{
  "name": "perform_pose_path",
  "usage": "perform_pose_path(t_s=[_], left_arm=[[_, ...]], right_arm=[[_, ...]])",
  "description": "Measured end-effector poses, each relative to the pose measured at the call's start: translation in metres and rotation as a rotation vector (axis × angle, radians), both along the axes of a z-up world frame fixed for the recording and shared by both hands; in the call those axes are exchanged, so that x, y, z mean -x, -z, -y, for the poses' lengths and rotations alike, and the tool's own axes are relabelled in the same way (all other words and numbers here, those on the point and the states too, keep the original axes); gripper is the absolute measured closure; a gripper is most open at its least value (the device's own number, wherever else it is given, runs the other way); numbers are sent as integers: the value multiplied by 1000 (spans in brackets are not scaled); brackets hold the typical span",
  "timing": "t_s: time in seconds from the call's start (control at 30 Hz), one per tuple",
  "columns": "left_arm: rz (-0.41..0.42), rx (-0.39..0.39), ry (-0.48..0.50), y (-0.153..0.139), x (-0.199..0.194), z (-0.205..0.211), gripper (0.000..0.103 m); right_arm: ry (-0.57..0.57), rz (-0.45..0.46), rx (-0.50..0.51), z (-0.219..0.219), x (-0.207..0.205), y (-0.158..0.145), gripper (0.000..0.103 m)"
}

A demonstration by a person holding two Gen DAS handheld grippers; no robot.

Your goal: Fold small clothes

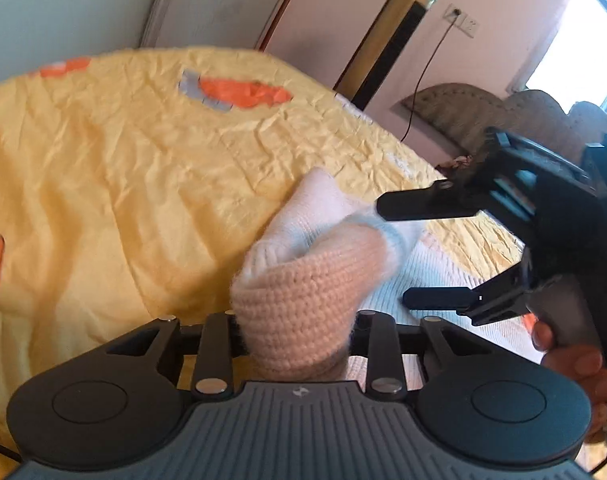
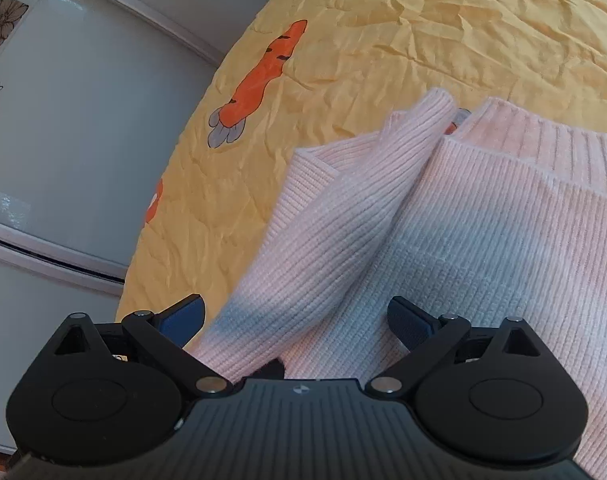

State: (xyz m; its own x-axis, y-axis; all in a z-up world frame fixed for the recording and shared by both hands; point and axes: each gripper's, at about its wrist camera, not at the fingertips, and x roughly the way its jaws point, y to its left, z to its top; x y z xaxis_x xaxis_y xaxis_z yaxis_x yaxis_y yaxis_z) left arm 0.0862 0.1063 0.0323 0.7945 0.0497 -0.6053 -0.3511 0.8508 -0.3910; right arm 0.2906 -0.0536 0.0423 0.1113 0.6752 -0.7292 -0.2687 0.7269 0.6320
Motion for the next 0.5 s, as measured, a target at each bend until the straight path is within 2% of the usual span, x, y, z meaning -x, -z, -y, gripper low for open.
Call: perform_pose_path(t_s=[0.03, 0.07, 0.13, 0.2, 0.3, 0.4, 0.47, 0.5], left_arm=[[18, -95, 25, -6, 3, 13, 75], [40, -231, 71, -13, 5, 33, 75], [102, -442, 172, -20, 11, 72, 76], [141, -575, 262, -20, 16, 105, 76], [180, -676, 314, -14, 23, 136, 76], [168, -695, 312, -10, 19, 143, 76], [161, -714, 312, -8, 18, 143, 76], [160, -726, 314, -8, 19, 143, 76]], right_arm=[[-2, -6, 5, 0, -1, 0, 4], [-6, -8, 16, -1, -2, 0, 5], [-18, 0, 37, -4, -2, -3, 5], [-36, 20, 54, -9, -3, -10, 4], [-73, 55, 108, -20, -5, -28, 3], [-131, 96, 206, -35, -5, -44, 3], [-187, 140, 289, -46, -1, -46, 7], [-214, 165, 323, -50, 1, -45, 16]])
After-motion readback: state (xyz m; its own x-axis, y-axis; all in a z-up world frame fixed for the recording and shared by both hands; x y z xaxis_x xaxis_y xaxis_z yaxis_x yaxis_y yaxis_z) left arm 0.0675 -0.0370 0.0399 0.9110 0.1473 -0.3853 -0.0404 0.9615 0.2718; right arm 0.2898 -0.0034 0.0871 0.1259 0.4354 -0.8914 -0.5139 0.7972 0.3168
